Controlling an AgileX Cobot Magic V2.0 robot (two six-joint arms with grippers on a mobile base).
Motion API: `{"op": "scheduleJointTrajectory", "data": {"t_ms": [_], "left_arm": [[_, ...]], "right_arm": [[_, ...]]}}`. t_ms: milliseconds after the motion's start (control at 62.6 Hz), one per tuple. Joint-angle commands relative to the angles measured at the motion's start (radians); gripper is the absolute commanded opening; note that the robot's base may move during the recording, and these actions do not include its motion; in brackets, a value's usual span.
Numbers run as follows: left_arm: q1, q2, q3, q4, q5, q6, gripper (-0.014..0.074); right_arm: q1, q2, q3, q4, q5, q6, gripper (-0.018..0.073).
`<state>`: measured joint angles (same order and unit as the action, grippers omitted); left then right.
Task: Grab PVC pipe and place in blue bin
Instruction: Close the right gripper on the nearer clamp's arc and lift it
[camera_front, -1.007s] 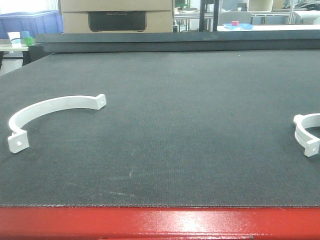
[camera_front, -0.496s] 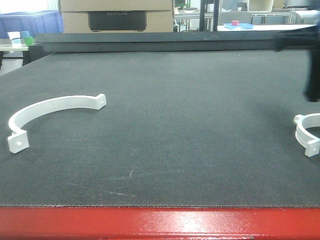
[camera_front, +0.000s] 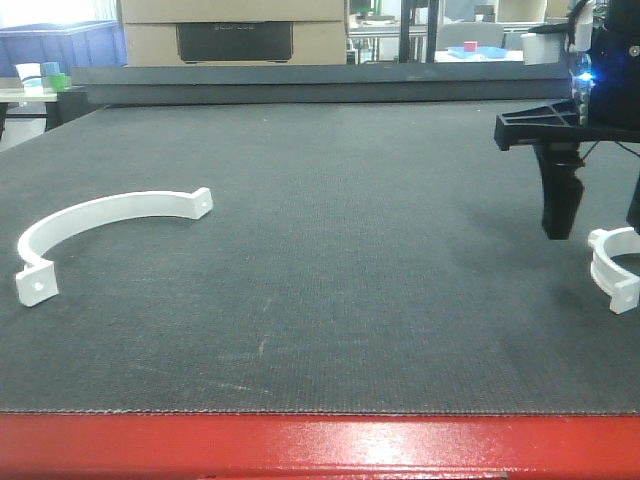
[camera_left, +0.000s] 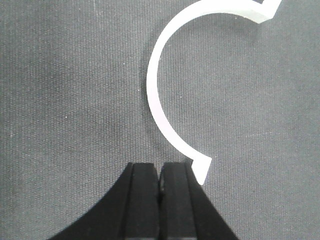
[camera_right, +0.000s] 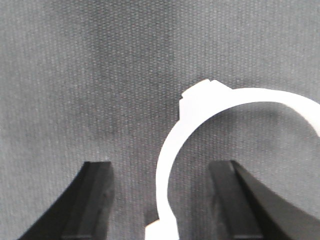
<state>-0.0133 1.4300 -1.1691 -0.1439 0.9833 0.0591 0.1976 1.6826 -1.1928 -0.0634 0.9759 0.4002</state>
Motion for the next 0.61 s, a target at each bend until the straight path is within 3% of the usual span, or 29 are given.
{"op": "scheduleJointTrajectory", "data": {"t_ms": [0,144,352,416,512,591], "left_arm": [[-0.001,0.000,-0.007,-0.009,-0.003,0.000,-0.0111],[-0.001,0.000,-0.007,-0.009,-0.003,0.000,-0.0111],[-0.001,0.000,-0.007,-0.009,-0.003,0.000,-0.0111],[-0.001,0.000,-0.007,-0.009,-0.003,0.000,-0.0111],[-0.001,0.000,-0.007,-0.011,-0.002,-0.002,-0.0111],[-0.001,0.000,-0.007,-0.011,-0.002,-0.054,-0.0111]], "right_arm": [[-0.008,0.019,-0.007,-0.008,-0.004,0.039,0.0286],[-0.026,0.061,-0.007,0.025,-0.014,0.073,0.0233],[-0.026,0.091,-0.007,0.050,-0.026,0.073,0.0227],[-0.026,0.099,-0.007,0.050,-0.022,0.073,0.0172],[-0.026,0.111,-0.007,0.050,-0.022,0.073,0.0016],[-0.026,0.109,-0.011,0.046,-0.020,0.073,-0.0099]]}}
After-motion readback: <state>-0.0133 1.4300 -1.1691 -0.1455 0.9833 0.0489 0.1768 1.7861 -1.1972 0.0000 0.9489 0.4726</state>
